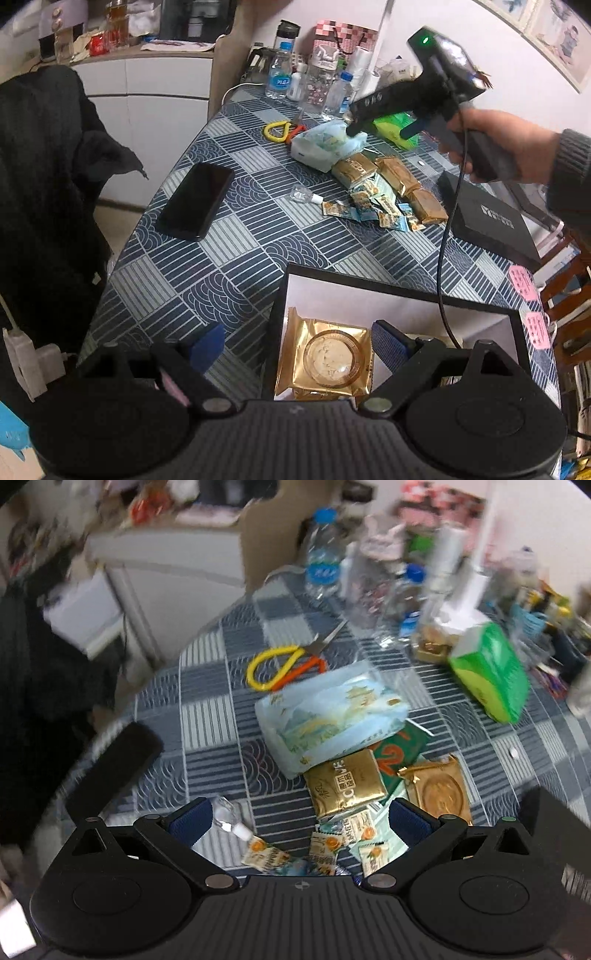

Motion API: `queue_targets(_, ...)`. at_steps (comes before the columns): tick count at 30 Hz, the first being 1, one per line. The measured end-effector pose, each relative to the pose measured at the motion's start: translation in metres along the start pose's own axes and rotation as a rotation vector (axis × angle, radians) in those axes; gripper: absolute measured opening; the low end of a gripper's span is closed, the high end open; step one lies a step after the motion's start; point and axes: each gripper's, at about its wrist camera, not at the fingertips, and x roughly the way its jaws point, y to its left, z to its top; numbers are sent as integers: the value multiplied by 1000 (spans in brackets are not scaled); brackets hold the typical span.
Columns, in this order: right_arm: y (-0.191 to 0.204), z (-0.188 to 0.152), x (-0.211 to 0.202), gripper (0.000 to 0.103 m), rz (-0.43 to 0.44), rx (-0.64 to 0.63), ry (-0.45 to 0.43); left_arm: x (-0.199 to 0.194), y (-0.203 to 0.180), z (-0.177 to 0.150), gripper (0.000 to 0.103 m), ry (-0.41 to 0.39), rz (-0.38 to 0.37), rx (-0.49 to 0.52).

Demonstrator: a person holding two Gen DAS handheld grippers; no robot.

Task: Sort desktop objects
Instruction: 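Lower the right gripper onto the gold square packet and close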

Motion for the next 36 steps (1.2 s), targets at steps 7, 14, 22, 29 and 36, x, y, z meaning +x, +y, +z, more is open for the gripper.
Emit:
queue_targets(7, 11, 13, 50, 103, -79, -192, 84, 10, 4, 5, 103, 30, -1, -25)
queue_targets(14, 3, 18, 91, 103, -100, -216, 142, 22, 8, 8, 103, 60, -2, -46)
queue_targets(22, -14, 22, 117, 103, -88, -159, 161, 33, 9, 10, 103, 82, -3, -52)
queue_targets(29, -21, 20, 131, 98, -83, -116, 137, 40, 4, 11, 103, 91, 2, -32)
queue_targets(36, -23, 17, 135, 76, -92, -83, 118, 42, 2, 11, 103, 99, 4, -27)
